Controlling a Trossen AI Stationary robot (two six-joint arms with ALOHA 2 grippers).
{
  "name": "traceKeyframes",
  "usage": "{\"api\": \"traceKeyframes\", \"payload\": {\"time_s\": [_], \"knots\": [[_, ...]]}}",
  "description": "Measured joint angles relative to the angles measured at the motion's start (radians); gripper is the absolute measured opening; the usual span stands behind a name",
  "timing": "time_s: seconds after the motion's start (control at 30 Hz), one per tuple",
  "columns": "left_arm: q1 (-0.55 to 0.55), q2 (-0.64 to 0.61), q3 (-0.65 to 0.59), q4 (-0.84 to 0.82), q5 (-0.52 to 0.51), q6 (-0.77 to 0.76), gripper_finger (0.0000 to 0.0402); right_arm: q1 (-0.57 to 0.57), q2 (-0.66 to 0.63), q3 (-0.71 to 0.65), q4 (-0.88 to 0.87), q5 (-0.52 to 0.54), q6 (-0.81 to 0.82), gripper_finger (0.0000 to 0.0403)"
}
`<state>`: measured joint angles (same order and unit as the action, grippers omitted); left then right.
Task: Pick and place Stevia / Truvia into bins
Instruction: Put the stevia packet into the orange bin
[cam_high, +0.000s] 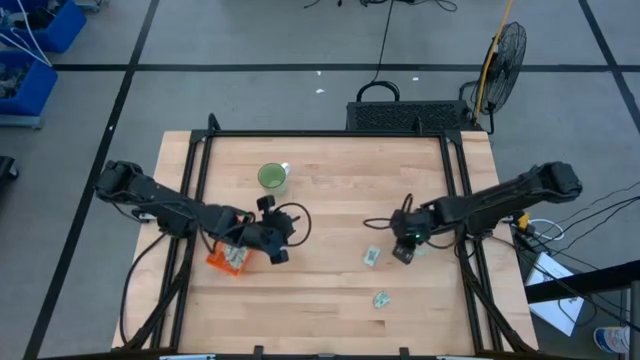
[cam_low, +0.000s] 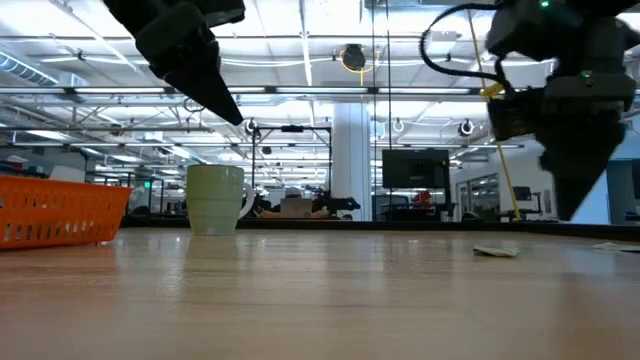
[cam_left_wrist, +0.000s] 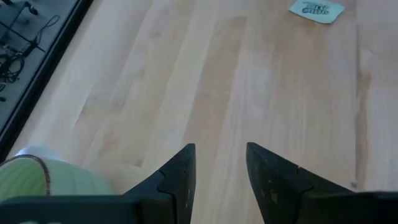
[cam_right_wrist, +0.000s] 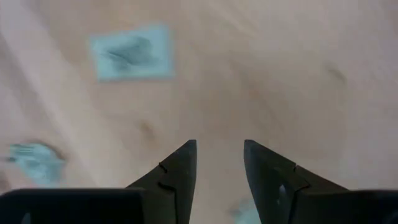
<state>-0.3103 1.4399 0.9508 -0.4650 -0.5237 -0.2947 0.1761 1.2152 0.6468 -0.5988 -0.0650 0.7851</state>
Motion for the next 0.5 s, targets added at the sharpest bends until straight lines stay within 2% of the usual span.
{"api": "traceKeyframes", "payload": {"time_s": [0.13,0.27,0.5], "knots": [[0.010,0.000,0.000,0.001,0.000,-0.001,0.0147,0.029,-0.044,0.000,-0.213,0.120,0.068,0.0126],[0.020,0.000,0.000,0.002,0.000,-0.001,0.0147,0.049,-0.045,0.000,-0.235,0.222,0.060,0.0126],[0.026,0.000,0.000,0.000,0.001,-0.050,0.0147,0.072,-0.044,-0.003,-0.252,0.189,0.116,0.0126]]}}
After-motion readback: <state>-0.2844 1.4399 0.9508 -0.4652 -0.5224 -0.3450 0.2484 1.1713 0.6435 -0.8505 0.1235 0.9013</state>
